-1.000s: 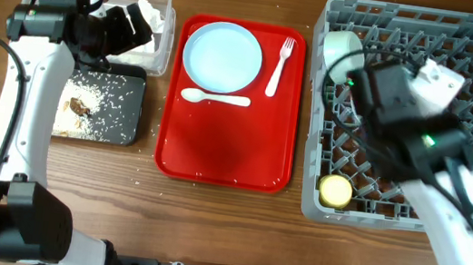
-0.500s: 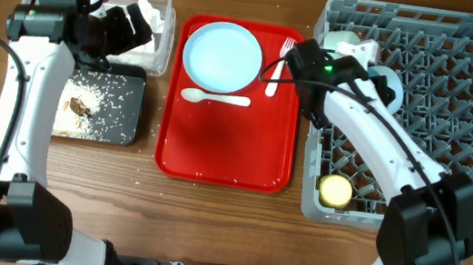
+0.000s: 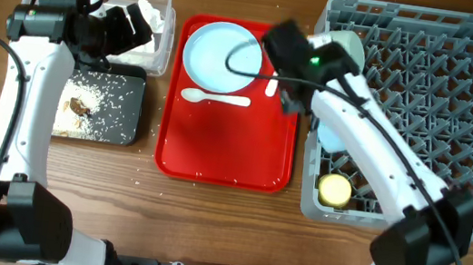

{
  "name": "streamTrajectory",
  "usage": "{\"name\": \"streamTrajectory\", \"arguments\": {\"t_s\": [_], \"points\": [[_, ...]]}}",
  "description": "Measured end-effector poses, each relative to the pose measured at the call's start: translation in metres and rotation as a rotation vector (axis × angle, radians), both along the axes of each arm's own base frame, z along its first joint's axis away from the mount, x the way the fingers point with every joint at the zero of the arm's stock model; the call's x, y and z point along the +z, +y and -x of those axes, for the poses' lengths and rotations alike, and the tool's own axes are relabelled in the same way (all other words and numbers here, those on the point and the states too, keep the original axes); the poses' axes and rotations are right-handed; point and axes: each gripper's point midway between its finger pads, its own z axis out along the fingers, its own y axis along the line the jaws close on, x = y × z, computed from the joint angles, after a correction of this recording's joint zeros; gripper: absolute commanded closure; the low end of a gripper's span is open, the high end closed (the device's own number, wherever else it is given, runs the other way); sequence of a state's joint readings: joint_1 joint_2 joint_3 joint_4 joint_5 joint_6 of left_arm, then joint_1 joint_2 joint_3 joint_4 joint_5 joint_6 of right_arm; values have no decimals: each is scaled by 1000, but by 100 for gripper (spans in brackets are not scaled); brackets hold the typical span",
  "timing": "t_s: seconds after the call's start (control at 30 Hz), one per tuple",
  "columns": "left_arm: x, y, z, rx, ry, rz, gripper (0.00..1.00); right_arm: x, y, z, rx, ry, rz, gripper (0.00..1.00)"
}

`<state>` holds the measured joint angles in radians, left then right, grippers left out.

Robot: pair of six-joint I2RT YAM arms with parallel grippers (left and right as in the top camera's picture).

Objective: Sort waste into correct bins and load items into the dishwasher rack
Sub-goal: 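Grasp the light blue bowl with the right gripper and place it in the rack, then grasp the light blue plate with the right gripper and stand it in the rack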

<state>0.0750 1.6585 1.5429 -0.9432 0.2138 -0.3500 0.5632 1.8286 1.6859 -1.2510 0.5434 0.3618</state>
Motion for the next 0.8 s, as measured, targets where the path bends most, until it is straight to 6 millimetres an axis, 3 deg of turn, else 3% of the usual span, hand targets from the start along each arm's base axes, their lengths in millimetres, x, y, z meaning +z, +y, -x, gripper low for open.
{"name": "streamTrajectory", "arguments": {"t_s": [0.03,0.07,0.13,0.17,0.2,0.3,0.33,0.37,0.43,0.47,0.5,0.53,0.57,0.8], "points": [[0,0,0,0,0,0,0,8,13,-7,11,-30,-76,0],[0,0,0,0,0,0,0,24,38,-23,36,-101,-218,0],[0,0,0,0,0,0,0,47,94,-51,114,-215,-509,8],[0,0,0,0,2,0,0,52,111,-62,112,-261,-607,12],[0,0,0,0,2,0,0,44,125,-70,75,-270,-697,21],[0,0,1,0,3,0,0,-20,147,-83,-54,-178,-784,33],[0,0,1,0,3,0,0,-52,152,-84,-97,-121,-791,36],[0,0,0,0,2,0,0,-99,154,-78,-175,-35,-782,38],[0,0,0,0,2,0,0,-140,151,-71,-264,33,-759,44],[0,0,0,0,2,0,0,-150,151,-70,-295,41,-759,46],[0,0,1,0,3,0,0,-155,151,-70,-325,44,-765,50],[0,0,0,0,2,0,0,-158,151,-71,-345,43,-771,68],[0,0,1,0,3,0,0,-158,152,-72,-367,37,-784,78],[0,0,1,0,3,0,0,-159,153,-68,-403,58,-797,80]]}}
